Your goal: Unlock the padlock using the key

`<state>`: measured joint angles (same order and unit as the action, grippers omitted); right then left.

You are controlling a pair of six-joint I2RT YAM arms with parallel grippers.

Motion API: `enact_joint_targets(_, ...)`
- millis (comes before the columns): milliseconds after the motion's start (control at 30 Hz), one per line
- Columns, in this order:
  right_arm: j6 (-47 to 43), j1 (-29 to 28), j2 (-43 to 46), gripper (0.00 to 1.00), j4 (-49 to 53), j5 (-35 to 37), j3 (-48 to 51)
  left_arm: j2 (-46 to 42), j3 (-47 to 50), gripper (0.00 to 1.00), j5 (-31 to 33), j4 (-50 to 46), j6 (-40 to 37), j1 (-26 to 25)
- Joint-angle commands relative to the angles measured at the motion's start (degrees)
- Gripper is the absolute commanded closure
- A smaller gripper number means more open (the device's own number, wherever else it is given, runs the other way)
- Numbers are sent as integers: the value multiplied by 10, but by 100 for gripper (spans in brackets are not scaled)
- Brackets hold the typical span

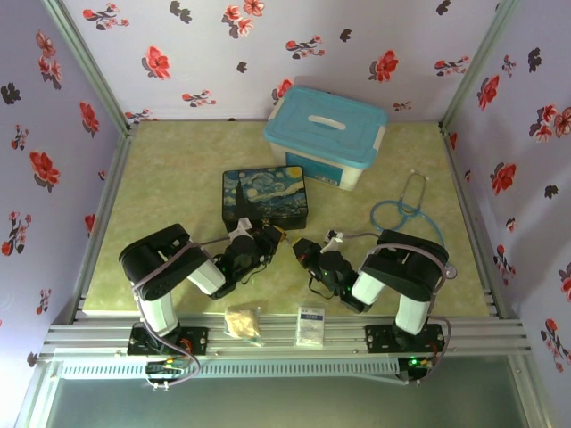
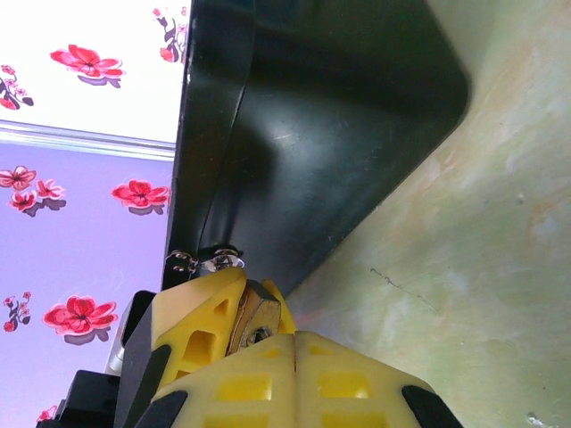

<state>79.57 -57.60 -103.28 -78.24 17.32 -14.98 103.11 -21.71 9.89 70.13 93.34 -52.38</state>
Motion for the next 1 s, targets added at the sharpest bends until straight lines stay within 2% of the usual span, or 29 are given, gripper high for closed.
enact_joint_targets(0, -9, 1, -12, 100, -12, -8, -14, -30, -15, 100, -46, 48, -3, -21)
enact_joint_targets(300, -23, 11, -8, 100, -12, -13, -8, -40, -14, 100, -55, 48, -2, -26)
enact_joint_targets(867, -52, -2, -9, 100, -11, -59, -68, -18, -35, 100, -57, 48, -4, -43)
enact_joint_targets(967, 1, 7, -28, 100, -12, -60, -53, -27, -36, 100, -55, 47, -20, -42)
